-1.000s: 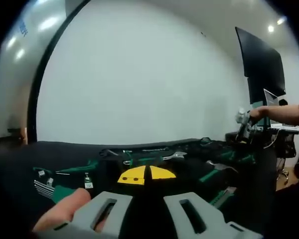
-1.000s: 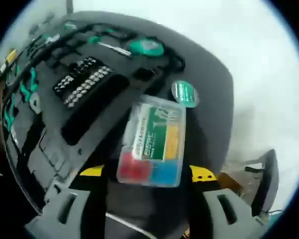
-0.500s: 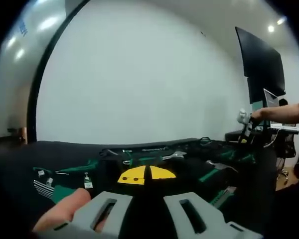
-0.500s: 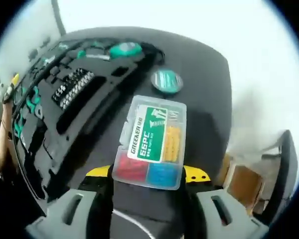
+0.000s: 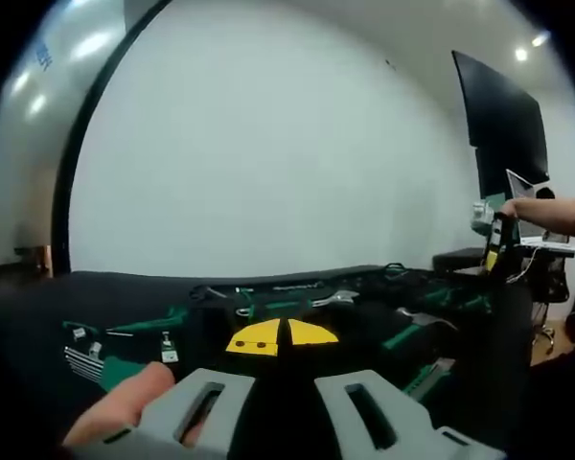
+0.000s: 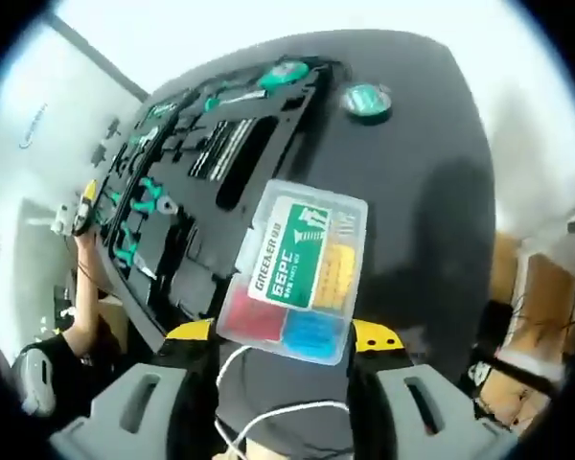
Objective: Pick up the tools and put them into their designated positions in the toolbox.
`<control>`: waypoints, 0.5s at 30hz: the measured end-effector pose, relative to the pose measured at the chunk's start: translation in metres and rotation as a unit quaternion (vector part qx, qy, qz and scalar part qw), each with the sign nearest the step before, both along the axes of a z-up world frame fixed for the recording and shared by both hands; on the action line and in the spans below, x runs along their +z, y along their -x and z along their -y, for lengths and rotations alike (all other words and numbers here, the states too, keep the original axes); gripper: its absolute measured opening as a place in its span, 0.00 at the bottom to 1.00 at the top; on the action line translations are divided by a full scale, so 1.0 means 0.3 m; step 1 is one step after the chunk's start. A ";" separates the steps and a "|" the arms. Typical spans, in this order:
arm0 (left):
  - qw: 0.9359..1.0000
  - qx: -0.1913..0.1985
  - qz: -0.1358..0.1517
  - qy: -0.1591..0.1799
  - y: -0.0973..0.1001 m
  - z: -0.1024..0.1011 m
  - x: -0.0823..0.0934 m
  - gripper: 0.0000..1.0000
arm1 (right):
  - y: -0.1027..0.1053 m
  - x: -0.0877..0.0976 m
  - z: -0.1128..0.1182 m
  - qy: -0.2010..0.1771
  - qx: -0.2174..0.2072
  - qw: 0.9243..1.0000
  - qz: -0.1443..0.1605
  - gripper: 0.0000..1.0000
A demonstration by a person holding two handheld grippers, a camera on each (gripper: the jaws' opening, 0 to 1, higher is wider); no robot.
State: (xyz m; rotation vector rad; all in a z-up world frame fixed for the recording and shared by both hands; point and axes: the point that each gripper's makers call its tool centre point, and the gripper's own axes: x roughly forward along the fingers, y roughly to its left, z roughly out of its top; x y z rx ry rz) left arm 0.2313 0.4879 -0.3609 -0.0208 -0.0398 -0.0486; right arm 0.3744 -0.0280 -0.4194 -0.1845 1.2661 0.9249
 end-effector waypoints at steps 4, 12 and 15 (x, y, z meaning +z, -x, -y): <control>1.000 0.000 -0.002 -0.002 -0.003 -0.001 -0.004 0.03 | 0.068 0.009 0.033 0.009 0.018 1.000 0.023 0.23; 1.000 -0.001 -0.001 0.000 -0.008 -0.012 -0.006 0.03 | 0.149 0.006 0.018 0.069 -0.015 0.990 0.124 0.26; 1.000 0.000 -0.003 -0.002 -0.010 -0.015 -0.010 0.03 | 0.209 0.054 -0.047 0.164 0.141 0.931 0.294 0.25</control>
